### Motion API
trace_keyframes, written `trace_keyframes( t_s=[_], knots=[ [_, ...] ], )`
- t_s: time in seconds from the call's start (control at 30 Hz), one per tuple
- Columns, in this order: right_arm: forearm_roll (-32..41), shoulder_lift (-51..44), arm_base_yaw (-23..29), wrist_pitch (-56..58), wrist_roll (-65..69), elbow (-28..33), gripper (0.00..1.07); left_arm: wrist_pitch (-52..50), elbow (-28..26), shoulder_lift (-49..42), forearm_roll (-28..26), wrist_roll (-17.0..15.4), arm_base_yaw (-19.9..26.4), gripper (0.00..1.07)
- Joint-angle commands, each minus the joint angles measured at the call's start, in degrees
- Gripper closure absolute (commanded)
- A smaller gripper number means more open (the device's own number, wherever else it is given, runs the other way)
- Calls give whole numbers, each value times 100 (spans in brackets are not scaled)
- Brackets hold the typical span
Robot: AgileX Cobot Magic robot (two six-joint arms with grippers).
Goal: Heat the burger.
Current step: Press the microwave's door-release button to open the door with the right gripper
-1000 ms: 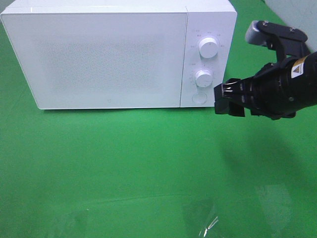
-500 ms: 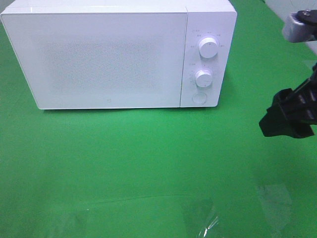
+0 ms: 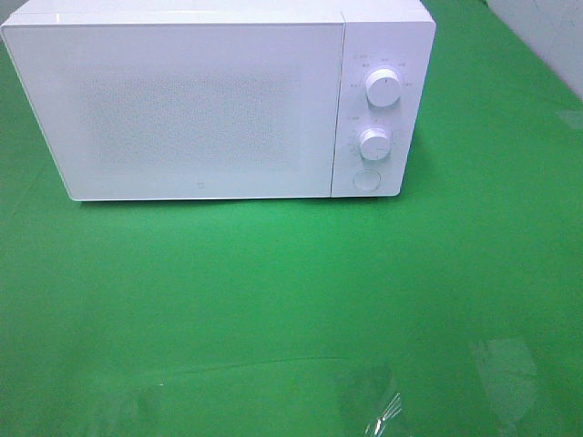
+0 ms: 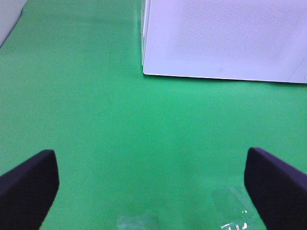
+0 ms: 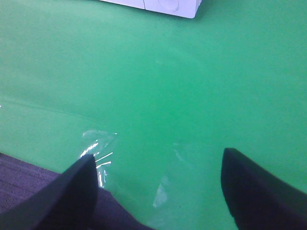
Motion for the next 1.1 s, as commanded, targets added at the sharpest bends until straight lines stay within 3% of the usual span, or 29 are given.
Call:
trace_keyframes(
  t_s=[0.03, 0.3, 0.7, 1.1],
  knots=[
    [11, -688, -155, 464, 11, 34, 37, -34, 17, -92, -11, -6, 17, 10],
    [11, -2280, -1272, 871, -533, 138, 37, -34, 17, -92, -11, -6, 17, 10],
    [29, -3696, -2183, 688, -567, 928, 37, -34, 17, -92, -11, -6, 17, 10],
    [120, -3696, -2315, 281, -355, 1123, 37, -34, 17, -92, -11, -6, 17, 10]
  ],
)
